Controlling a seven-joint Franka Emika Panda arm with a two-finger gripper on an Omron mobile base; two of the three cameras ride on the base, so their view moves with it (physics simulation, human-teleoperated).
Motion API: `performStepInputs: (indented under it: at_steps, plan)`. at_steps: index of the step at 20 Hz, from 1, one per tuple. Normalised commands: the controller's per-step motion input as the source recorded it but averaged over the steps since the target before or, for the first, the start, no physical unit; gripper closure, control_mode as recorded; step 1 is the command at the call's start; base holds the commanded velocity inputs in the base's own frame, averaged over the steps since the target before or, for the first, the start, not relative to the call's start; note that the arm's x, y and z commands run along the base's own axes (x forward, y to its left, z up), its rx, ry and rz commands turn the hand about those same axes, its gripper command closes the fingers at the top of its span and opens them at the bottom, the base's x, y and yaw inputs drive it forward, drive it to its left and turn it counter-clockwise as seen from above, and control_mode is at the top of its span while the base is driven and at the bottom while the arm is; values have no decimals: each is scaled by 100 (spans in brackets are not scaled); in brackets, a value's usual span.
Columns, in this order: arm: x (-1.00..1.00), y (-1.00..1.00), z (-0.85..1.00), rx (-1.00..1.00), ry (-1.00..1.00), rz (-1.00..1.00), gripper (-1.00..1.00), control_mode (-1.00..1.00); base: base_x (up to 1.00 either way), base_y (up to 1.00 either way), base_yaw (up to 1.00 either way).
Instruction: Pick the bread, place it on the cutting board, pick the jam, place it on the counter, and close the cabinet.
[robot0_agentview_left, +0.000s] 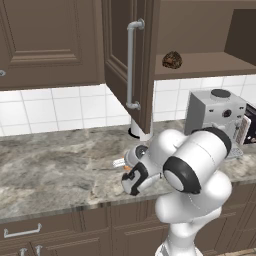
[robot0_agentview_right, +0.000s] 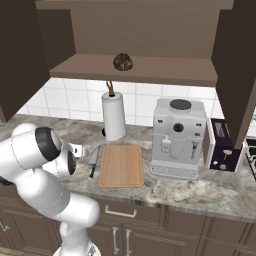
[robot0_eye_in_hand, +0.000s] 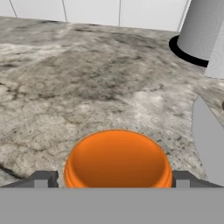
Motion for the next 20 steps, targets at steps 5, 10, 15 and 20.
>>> performStepInputs:
  at_steps: [5, 10, 15, 20]
  plan:
    - [-2, 0, 1, 0, 0, 0, -100, -100, 0, 0, 0]
    - [0, 0, 19, 0, 0, 0, -100, -100, 0, 0, 0]
    - [0, 0, 31, 0, 0, 0, -100, -100, 0, 0, 0]
    - [0, -1, 34, 0, 0, 0, -100, -100, 0, 0, 0]
